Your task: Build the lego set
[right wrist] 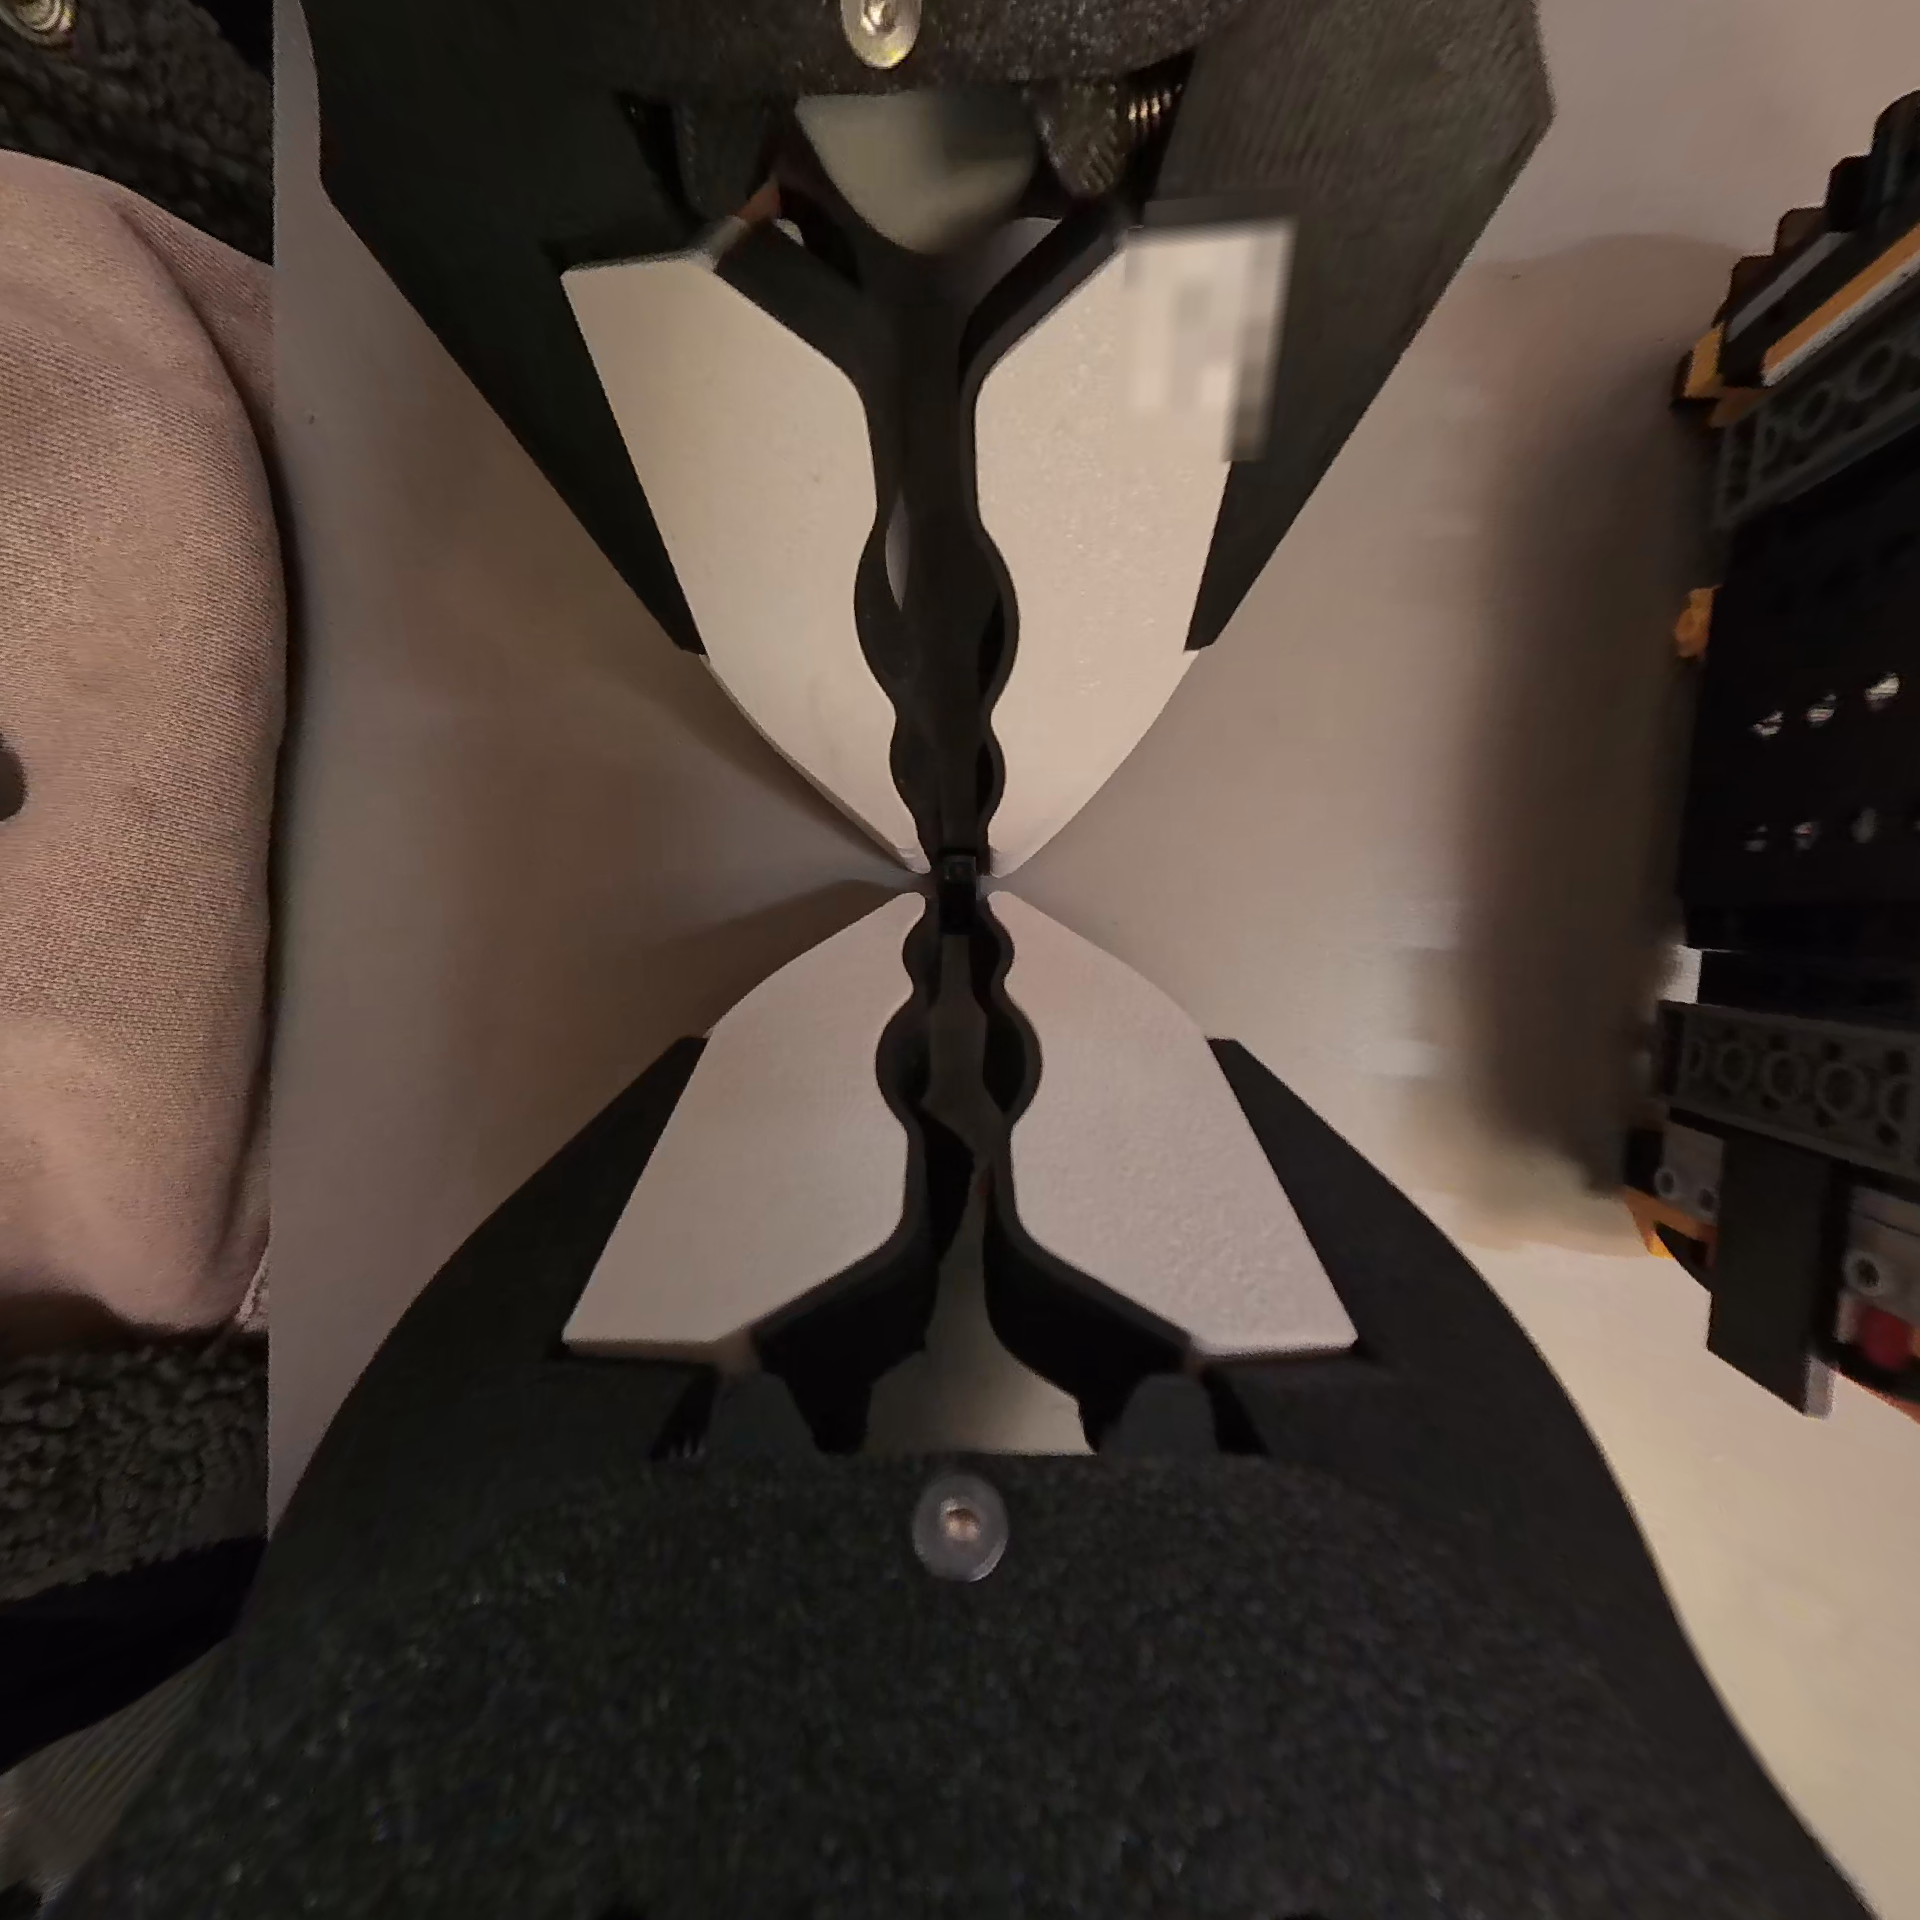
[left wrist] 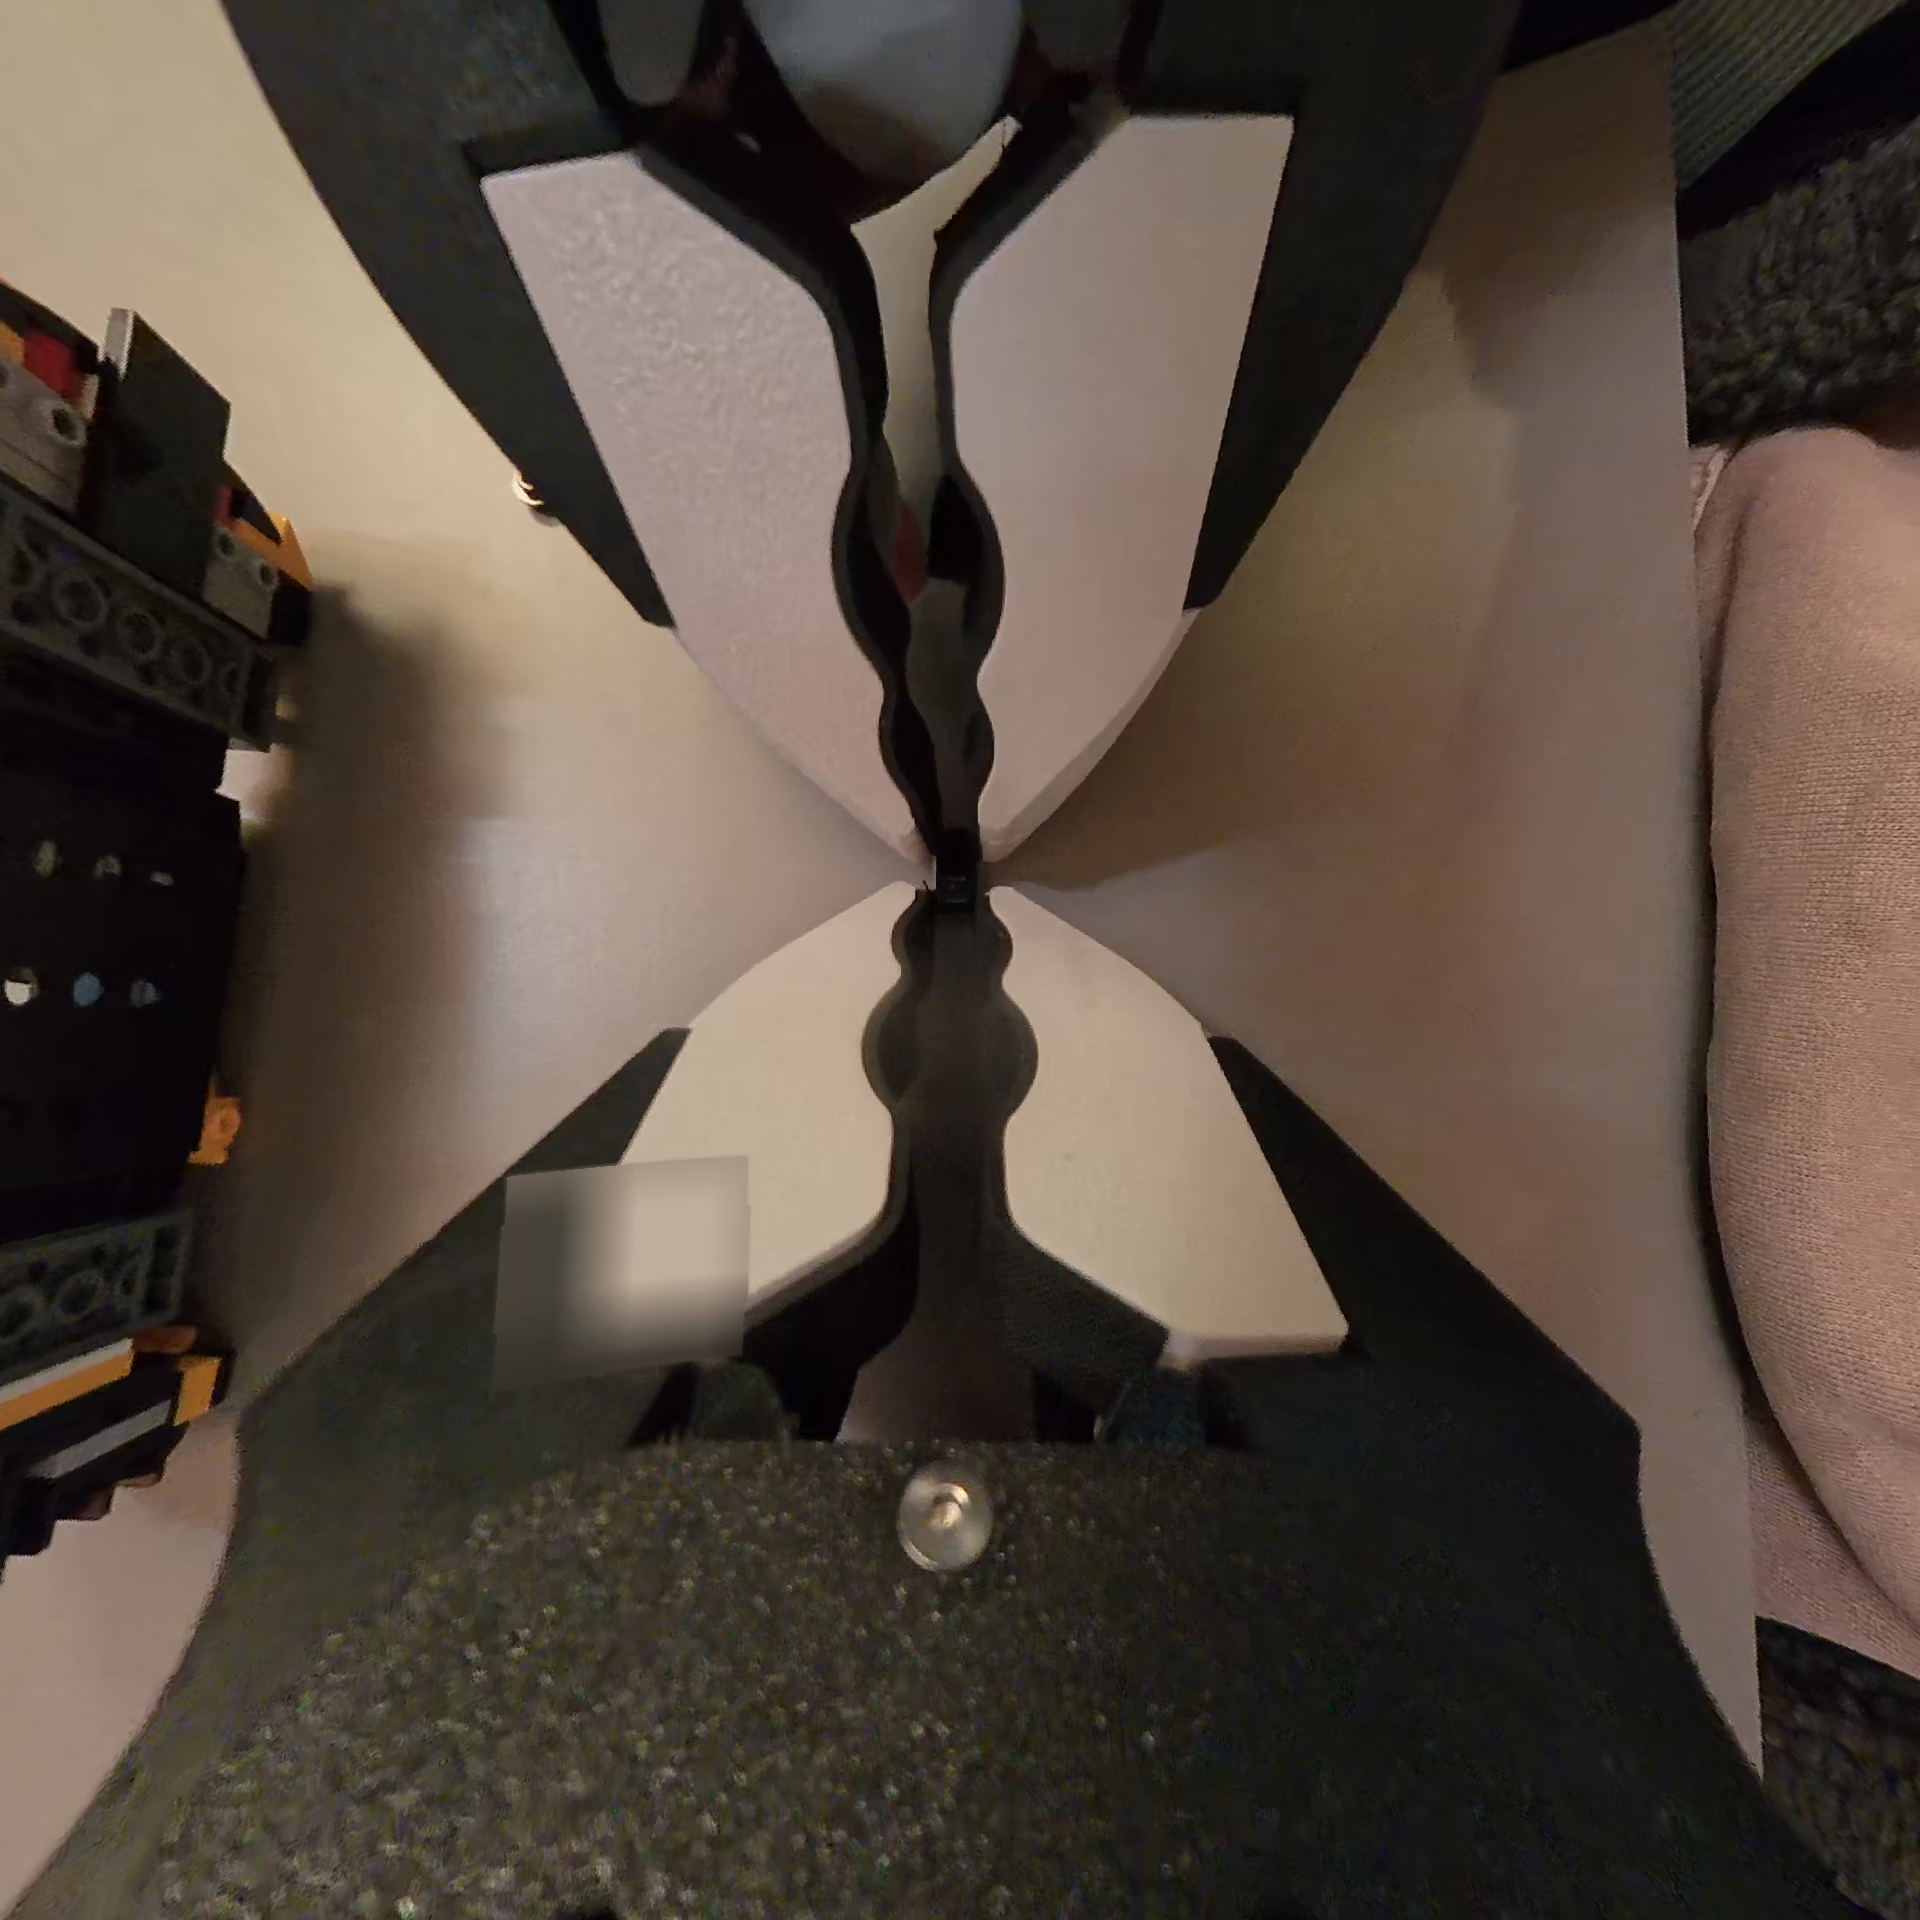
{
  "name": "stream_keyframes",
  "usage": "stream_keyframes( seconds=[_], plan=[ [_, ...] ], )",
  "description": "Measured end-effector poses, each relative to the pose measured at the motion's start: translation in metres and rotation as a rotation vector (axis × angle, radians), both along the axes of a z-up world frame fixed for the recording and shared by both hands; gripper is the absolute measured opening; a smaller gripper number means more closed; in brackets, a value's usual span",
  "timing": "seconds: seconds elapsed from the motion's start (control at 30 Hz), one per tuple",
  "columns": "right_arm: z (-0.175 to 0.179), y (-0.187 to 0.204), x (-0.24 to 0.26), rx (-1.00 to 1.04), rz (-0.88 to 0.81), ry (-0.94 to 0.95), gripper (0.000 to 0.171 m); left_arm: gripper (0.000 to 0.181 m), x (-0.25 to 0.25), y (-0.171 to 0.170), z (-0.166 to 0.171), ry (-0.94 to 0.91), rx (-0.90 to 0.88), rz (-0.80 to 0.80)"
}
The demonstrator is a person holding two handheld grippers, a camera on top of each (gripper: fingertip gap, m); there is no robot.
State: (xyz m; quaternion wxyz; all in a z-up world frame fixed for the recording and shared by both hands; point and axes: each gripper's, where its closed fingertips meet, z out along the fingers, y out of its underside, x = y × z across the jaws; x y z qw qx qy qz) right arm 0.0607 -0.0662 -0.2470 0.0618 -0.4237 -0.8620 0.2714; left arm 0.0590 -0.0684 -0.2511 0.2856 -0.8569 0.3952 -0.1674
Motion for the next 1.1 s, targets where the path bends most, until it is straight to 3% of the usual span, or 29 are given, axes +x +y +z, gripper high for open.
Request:
stream_keyframes(
  seconds=[0.6, 0.7, 0.83, 1.03, 1.1],
  plan=[
    [-0.0034, -0.0023, -0.0003, 0.048, -0.044, -0.070, 0.006, 0.007, -0.0013, -0.0011, 0.0005, -0.067, 0.053, -0.011],
    [-0.0034, -0.0023, -0.0002, 0.056, -0.043, -0.079, 0.006, 0.014, -0.0006, -0.0038, 0.0018, -0.084, 0.045, -0.023],
    [-0.0034, -0.0024, -0.0003, 0.054, -0.045, -0.084, 0.006, 0.007, -0.0016, -0.0008, 0.0017, -0.084, 0.061, -0.005],
    [-0.0015, -0.0028, -0.0015, 0.048, -0.029, -0.010, 0.006, 0.008, -0.0015, -0.0010, 0.0013, -0.064, 0.065, -0.008],
    [0.0006, -0.0050, 0.0021, -0.002, -0.023, 0.009, 0.015, 0.008, -0.0011, -0.0001, 0.0020, -0.087, 0.051, 0.008]
  ],
)
